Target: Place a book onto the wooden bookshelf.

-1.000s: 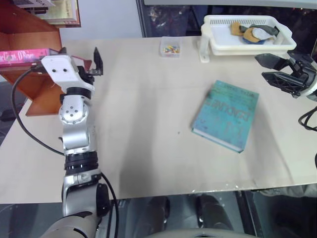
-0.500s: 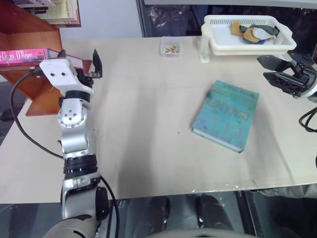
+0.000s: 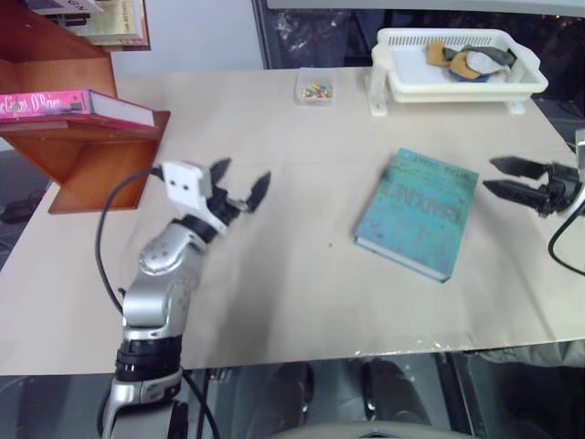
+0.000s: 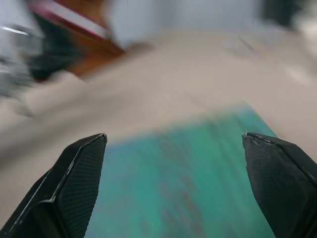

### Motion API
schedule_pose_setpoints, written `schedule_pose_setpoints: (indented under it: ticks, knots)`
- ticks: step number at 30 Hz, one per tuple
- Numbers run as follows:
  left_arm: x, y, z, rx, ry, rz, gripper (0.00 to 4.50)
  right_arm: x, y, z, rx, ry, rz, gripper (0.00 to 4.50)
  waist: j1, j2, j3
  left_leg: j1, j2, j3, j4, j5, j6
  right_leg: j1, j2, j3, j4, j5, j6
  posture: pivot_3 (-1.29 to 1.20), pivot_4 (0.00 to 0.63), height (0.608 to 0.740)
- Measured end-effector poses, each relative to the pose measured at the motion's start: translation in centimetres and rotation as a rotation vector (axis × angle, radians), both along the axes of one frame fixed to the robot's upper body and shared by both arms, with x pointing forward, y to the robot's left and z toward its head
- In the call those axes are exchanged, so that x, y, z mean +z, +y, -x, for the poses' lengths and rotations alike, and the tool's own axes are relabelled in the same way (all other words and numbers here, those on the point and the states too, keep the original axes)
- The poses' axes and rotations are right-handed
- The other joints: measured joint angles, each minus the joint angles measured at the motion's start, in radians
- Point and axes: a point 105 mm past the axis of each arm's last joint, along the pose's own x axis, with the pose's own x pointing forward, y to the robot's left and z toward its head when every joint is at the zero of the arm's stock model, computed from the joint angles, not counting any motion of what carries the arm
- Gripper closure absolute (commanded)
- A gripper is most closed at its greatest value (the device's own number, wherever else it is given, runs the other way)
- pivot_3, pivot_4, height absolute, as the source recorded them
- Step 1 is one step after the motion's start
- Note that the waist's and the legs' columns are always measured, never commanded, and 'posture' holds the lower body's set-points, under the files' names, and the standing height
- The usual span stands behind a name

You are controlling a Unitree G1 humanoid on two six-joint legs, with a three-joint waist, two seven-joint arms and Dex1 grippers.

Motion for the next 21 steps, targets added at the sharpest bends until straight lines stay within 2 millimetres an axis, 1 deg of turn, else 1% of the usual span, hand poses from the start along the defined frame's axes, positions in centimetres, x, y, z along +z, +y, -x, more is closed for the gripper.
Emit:
schedule_pose_setpoints:
  ticks: [1,3,4,6,8,9,11,14,17,18,20,21]
  knots:
    - [-0.5,-0.1,0.1,-0.003,0.021,0.000,0.04,-0.6,-0.3,0.0,-0.028,0.019,0.013,0.00,0.000,0.000,0.000,0.000,0.000,0.000,0.000,0.000,0.000,0.000,0.000,0.000,0.000,0.000,0.000,0.00,0.150,0.740]
    - [-0.8,-0.5,0.4,-0.027,0.044,0.014,0.04,-1.5,-0.9,-0.1,-0.086,0.027,0.050,0.00,-0.001,0.000,0.000,0.001,0.000,0.000,0.000,0.000,-0.001,0.000,0.000,0.000,0.001,0.000,0.000,0.00,0.150,0.740]
    - [-1.1,-0.9,0.8,-0.050,0.059,0.016,0.04,-2.2,-1.3,-0.1,-0.129,0.037,0.065,0.00,-0.001,0.000,-0.001,0.001,0.000,0.000,0.000,0.000,-0.001,0.001,0.000,0.000,0.001,0.000,0.000,0.00,0.150,0.740]
    - [-2.1,-1.3,1.6,-0.080,0.098,0.015,0.04,-3.7,-1.5,0.2,-0.169,0.057,0.078,0.00,-0.001,0.000,-0.001,0.001,0.000,0.000,0.000,0.000,-0.001,0.001,0.000,0.000,0.001,0.000,0.000,0.00,0.150,0.740]
    - [-3.1,-1.1,2.2,-0.090,0.134,0.006,0.04,-4.6,-1.5,0.6,-0.192,0.067,0.076,0.00,-0.002,0.001,-0.001,0.001,0.000,0.000,0.000,0.000,0.000,0.000,0.000,0.001,0.001,0.000,0.000,0.00,0.150,0.740]
    - [-3.7,-1.0,2.8,-0.100,0.156,-0.005,0.04,-5.1,-1.8,1.0,-0.218,0.071,0.082,0.00,-0.001,0.001,-0.001,0.001,0.001,0.000,0.000,0.000,0.000,0.001,0.000,0.001,0.001,0.000,0.000,0.00,0.150,0.740]
    - [-4.6,-0.8,3.8,-0.120,0.192,-0.017,0.04,-5.7,-2.3,1.7,-0.258,0.077,0.096,0.00,0.000,0.002,-0.001,0.001,0.000,0.000,0.000,0.000,0.000,0.001,0.000,0.001,0.000,0.000,0.000,0.00,0.150,0.740]
    - [-5.4,-0.5,5.3,-0.149,0.223,-0.040,0.04,-6.6,-2.7,3.4,-0.292,0.092,0.129,0.00,0.003,0.003,-0.002,0.002,0.001,0.000,0.000,0.000,0.000,0.003,0.000,0.000,-0.001,0.000,0.000,0.00,0.150,0.740]
    - [-5.8,0.3,6.3,-0.128,0.238,-0.037,0.04,-7.2,-2.4,4.8,-0.309,0.069,0.105,0.00,0.004,0.004,-0.003,0.004,0.001,-0.001,-0.001,0.000,0.001,0.006,0.000,-0.001,-0.002,0.000,0.000,0.00,0.150,0.740]
    - [-5.8,0.5,6.6,-0.118,0.238,-0.036,0.04,-7.3,-2.3,5.4,-0.315,0.059,0.095,0.00,0.004,0.004,-0.003,0.006,0.001,-0.001,-0.001,-0.002,0.003,0.008,0.000,-0.001,-0.002,0.000,0.000,0.00,0.150,0.740]
    - [-5.7,0.8,6.9,-0.100,0.235,-0.039,0.04,-7.6,-2.5,6.1,-0.329,0.059,0.090,0.00,0.003,0.005,-0.003,0.019,0.002,-0.001,-0.006,-0.003,0.004,0.021,0.000,-0.001,-0.008,0.000,0.000,0.00,0.150,0.740]
    - [-5.6,1.0,7.0,-0.093,0.227,-0.042,0.04,-7.5,-2.6,6.3,-0.334,0.051,0.091,0.00,0.001,0.005,-0.003,0.021,0.002,-0.001,-0.006,-0.003,0.004,0.024,0.000,-0.001,-0.009,0.000,0.000,0.00,0.150,0.740]
